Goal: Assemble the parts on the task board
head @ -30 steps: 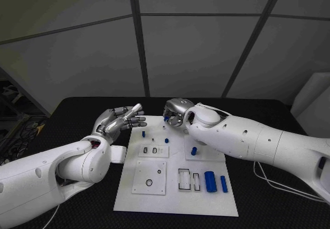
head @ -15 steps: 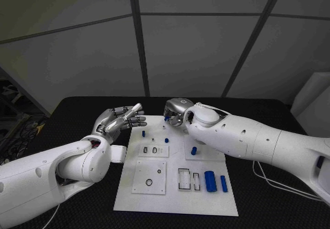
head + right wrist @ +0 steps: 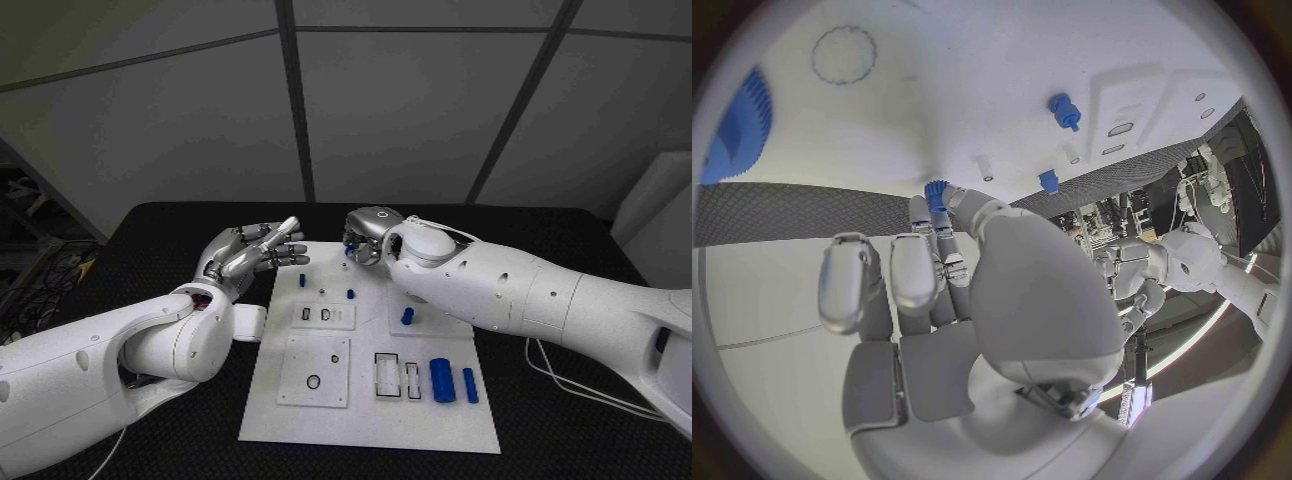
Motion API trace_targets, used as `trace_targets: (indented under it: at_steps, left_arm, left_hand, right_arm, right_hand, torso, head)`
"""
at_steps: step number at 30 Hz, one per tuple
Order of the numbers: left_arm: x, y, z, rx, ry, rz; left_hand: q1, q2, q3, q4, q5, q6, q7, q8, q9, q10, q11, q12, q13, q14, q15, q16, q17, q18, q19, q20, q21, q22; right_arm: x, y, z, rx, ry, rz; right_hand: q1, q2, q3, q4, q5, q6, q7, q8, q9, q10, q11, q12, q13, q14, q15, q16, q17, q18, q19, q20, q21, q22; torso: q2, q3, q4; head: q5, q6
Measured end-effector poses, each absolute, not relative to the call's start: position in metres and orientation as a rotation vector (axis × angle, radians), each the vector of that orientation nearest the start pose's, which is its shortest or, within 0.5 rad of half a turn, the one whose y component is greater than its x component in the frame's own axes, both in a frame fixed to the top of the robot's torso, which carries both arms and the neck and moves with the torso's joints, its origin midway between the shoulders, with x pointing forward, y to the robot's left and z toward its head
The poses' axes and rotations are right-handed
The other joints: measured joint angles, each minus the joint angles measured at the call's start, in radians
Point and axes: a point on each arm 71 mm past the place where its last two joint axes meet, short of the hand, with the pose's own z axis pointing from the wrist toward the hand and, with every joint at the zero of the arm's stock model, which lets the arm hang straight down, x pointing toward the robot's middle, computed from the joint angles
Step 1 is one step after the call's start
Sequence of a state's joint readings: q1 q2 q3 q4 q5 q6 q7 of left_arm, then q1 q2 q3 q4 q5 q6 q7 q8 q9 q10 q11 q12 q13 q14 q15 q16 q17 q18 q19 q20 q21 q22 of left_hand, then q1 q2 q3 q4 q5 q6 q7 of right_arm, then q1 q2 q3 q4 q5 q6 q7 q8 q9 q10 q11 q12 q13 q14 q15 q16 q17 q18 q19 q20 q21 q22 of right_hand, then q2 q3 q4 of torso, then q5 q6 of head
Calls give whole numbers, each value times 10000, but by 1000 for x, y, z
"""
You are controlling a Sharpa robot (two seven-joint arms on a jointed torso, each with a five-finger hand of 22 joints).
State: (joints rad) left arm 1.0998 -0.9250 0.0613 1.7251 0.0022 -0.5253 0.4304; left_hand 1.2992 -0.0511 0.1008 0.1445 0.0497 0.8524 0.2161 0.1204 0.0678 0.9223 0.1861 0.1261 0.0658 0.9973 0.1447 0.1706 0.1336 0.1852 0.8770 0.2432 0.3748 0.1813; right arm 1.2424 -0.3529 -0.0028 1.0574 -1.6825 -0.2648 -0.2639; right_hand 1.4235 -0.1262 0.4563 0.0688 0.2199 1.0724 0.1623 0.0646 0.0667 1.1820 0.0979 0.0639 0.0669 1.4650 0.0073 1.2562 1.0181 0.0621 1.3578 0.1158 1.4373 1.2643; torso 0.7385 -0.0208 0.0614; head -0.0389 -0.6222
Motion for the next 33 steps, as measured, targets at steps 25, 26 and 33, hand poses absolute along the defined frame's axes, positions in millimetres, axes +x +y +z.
trace_targets:
  at_steps: [25,26,33]
  left_arm:
    - [451,211,-170,-11947,13028,-14900]
    - [451,211,-170,-11949,13029,-14894]
    - [452,213,-171,-11963,13046,-14877]
  left_hand:
    - [0,0,0,0,0,0,0,4,1,0,0,-41,0,-1,0,-41,-2,1,-72,0,-9,-7]
    - [0,0,0,0,0,0,0,4,1,1,0,-41,0,0,0,-41,-2,1,-72,0,-9,-7]
    - [0,0,0,0,0,0,0,-35,1,0,-1,-41,0,-1,0,-41,-3,1,-72,0,-9,-6]
  right_arm:
    - [540,-143,-159,-2004,15252,4829]
    - [537,-151,-158,-1832,15252,4881]
    - [530,-206,-152,-298,15661,5078]
  right_hand:
    - [-478,-388,-757,159,-545,-1185,80,117,65,-1114,90,598,51,-210,169,-1352,-1867,392,-1253,133,-1131,-1866]
    - [-478,-389,-757,159,-517,-1106,104,120,73,-887,77,715,86,-174,134,-1285,-1765,391,-1136,132,-1076,-1729]
    - [-805,-716,-1677,531,-350,-1671,19,11,-9,1122,-232,1986,816,31,-92,-727,-1031,382,-419,-81,-553,-786]
  torso:
    - [-8,21,-59]
    - [-12,25,-72]
    - [-28,56,-166]
  head:
    - [44,35]
    - [44,41]
    - [20,77]
